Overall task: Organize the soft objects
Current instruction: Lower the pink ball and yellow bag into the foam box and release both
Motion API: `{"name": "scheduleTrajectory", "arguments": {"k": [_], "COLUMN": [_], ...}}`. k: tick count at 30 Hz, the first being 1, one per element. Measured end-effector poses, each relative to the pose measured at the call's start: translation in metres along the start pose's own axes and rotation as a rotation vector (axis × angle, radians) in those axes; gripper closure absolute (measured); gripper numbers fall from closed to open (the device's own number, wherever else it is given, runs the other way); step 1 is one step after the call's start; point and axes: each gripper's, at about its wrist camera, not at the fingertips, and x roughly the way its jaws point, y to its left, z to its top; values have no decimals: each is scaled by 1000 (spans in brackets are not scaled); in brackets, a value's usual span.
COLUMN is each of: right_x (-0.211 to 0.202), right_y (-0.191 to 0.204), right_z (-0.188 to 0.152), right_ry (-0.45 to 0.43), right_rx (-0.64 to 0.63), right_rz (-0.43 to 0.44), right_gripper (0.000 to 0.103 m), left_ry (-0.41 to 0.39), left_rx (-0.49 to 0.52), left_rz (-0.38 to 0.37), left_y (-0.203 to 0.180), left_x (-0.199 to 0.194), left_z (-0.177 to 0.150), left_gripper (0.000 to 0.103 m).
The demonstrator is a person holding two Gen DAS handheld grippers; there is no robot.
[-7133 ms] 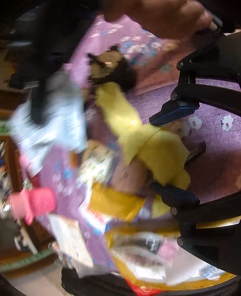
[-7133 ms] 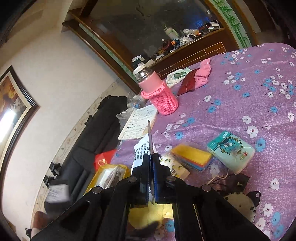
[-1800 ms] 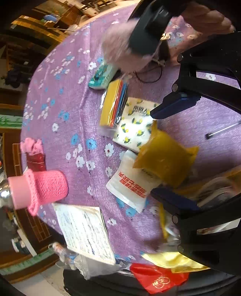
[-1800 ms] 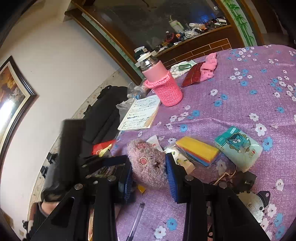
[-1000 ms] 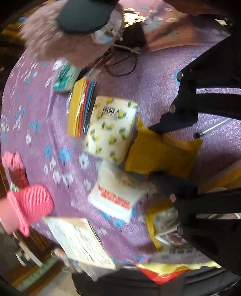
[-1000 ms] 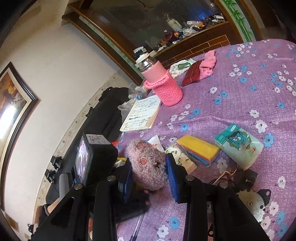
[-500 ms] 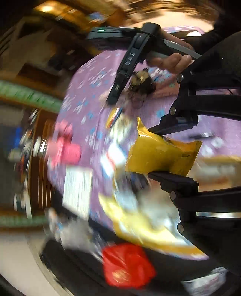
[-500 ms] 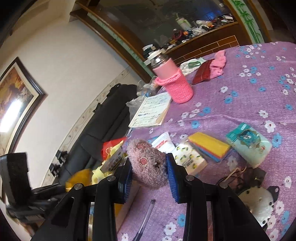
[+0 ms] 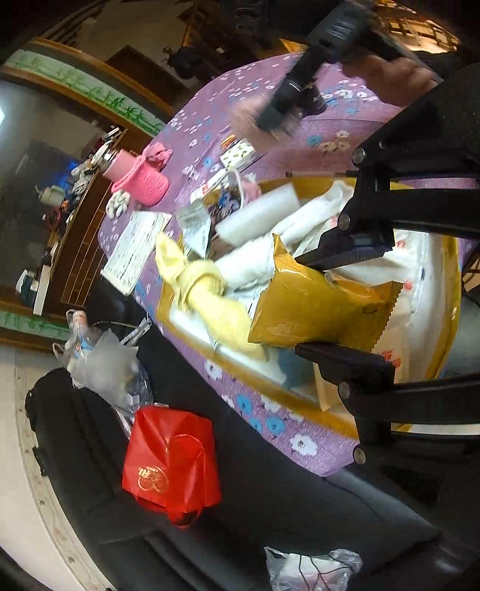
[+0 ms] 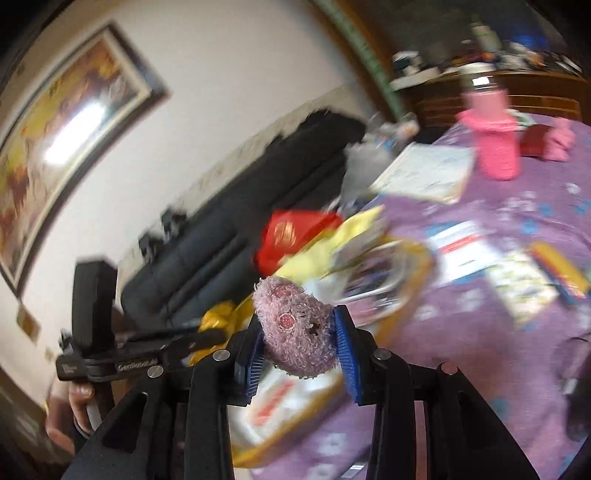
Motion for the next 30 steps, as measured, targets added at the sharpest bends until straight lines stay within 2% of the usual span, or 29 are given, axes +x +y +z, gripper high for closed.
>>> {"name": "scheduleTrajectory", "arguments": {"k": [4, 6, 10, 12, 15, 17, 18, 19, 24, 26, 30], "right_x": [47, 65, 79, 81, 79, 76, 74, 72, 62, 56, 46], "right_y": [33, 33, 32, 32, 33, 34, 36, 32, 38, 41, 40], "right_z": [-7, -16, -23, -22, -21, -21, -21, -23, -27, -28, -29], "right_ry": [62, 87, 113, 100, 90, 77, 63, 55, 8, -21, -39], "right_rx": [-91, -87, -103, -91, -97, -91, -97, -104, -148, -171, -166], "right_rz": [-27, -6, -35, -36, -30, -8, -6, -7, 2, 18, 79], "right_gripper": [66, 67, 66, 65, 56, 44, 43, 40, 38, 37, 37], "left_ry": [11, 17, 11, 0, -20, -37, -47, -53, -75, -110, -176], "left_rx": [2, 10, 25, 32, 23, 14, 8, 7, -23, -40, -45], "left_rz": [-14, -17, 21, 16, -31, -49, -41, -34, -17, 26, 26], "left_y": [5, 7, 12, 11, 10, 10, 10, 10, 13, 13, 7], "left_x": [7, 11, 21, 23, 21, 19, 19, 18, 9, -6, -37], "left_z": [0, -1, -1, 2, 7, 8, 8, 7, 6, 6, 5], "left_gripper": [66, 66, 66, 66, 64, 56, 49, 47, 47, 47, 43]}}
